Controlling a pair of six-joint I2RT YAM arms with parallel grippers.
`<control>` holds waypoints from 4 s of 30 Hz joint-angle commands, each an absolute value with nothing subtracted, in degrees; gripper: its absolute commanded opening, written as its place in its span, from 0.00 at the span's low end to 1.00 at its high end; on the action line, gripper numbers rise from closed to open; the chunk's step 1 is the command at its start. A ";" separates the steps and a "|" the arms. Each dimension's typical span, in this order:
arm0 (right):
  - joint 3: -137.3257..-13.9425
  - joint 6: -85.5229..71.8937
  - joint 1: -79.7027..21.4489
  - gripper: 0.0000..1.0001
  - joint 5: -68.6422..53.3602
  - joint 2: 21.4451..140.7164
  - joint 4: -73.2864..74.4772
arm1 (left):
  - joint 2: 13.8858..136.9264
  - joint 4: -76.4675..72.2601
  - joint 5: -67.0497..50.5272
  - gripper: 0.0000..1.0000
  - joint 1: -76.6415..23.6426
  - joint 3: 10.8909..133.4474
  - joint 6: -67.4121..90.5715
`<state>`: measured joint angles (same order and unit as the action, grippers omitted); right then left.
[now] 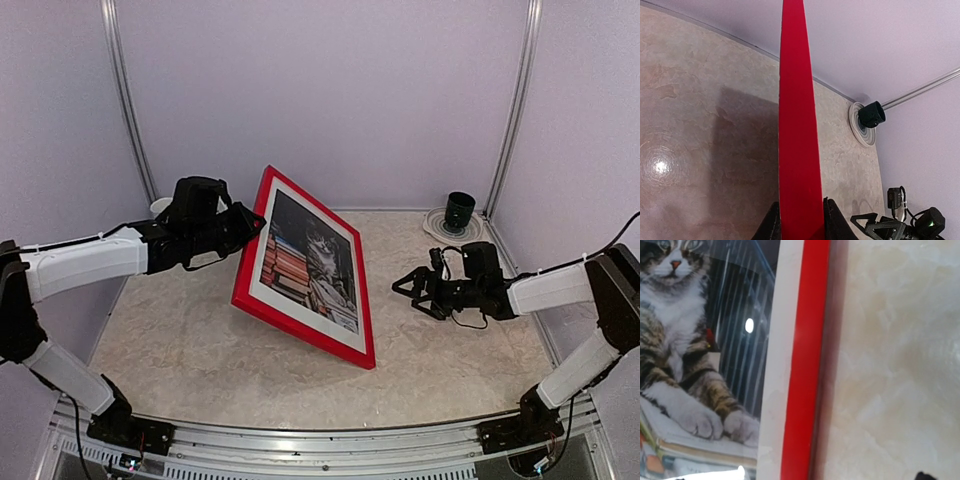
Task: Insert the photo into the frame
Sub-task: Turn over the photo frame.
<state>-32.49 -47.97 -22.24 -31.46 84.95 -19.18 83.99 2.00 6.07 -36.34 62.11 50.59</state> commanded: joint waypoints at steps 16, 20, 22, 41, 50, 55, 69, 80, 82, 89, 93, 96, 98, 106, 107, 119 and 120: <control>-43.17 -47.67 -23.25 0.99 -34.60 100.41 -22.85 | 88.92 -5.63 8.02 0.29 -35.77 58.76 44.18; -44.29 -47.31 -23.25 0.99 -34.27 102.59 -22.13 | 90.01 -7.47 6.88 0.29 -35.60 57.75 44.88; -44.63 -47.06 -23.25 0.99 -34.07 103.49 -21.77 | 90.49 -8.46 6.39 0.30 -35.56 57.21 45.16; -49.86 -44.72 -23.21 0.99 -37.84 111.30 -23.08 | 93.89 -17.09 1.20 0.29 -35.51 54.08 47.38; -50.32 -44.32 -23.27 0.99 -37.51 111.81 -22.19 | 94.79 -17.11 1.07 0.40 -35.51 53.87 47.23; -50.40 -43.38 -23.27 0.99 -36.40 111.28 -20.75 | 95.41 -17.58 0.38 0.44 -35.51 53.55 47.19; -51.64 -41.25 -23.21 0.99 -35.16 111.37 -17.25 | 98.65 -18.00 -4.22 0.50 -35.51 54.80 45.62; -51.53 -40.43 -22.44 0.99 -33.16 110.79 -15.01 | 101.71 -19.31 -4.97 0.56 -35.51 54.32 45.44; -51.43 -40.28 -22.33 0.99 -32.17 110.38 -14.35 | 102.43 -19.61 -5.34 0.56 -35.51 54.39 45.43; -50.37 -40.08 -22.07 0.99 -30.67 109.93 -13.45 | 105.29 -20.64 -6.43 0.58 -35.67 54.82 45.70; -49.79 -39.72 -22.06 0.99 -29.33 109.52 -13.04 | 106.91 -20.62 -5.79 0.60 -35.77 55.17 45.62; -49.29 -39.80 -22.08 0.99 -29.01 109.54 -13.47 | 107.93 -20.48 -4.71 0.61 -35.77 55.30 45.40; -48.87 -40.02 -22.06 0.99 -29.23 109.70 -14.06 | 108.64 -20.43 -4.30 0.62 -35.77 55.51 45.31; -47.63 -40.58 -22.06 0.99 -29.42 109.55 -15.45 | 108.84 -18.17 -1.11 0.68 -35.36 57.39 43.37; -47.51 -40.68 -22.06 0.99 -29.24 109.52 -15.53 | 108.81 -17.78 -0.87 0.68 -35.27 57.66 43.22; -46.71 -41.04 -22.04 0.99 -28.83 109.43 -16.81 | 106.86 -11.23 6.24 0.75 -34.81 58.96 41.22; -46.68 -40.99 -22.14 0.99 -28.84 109.42 -16.83 | 106.72 -10.97 6.64 0.75 -34.74 58.97 41.03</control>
<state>-49.23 -39.94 -21.85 -29.89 108.40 -23.09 109.03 -11.38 3.38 -34.59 56.40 43.24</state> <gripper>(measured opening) 0.991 0.743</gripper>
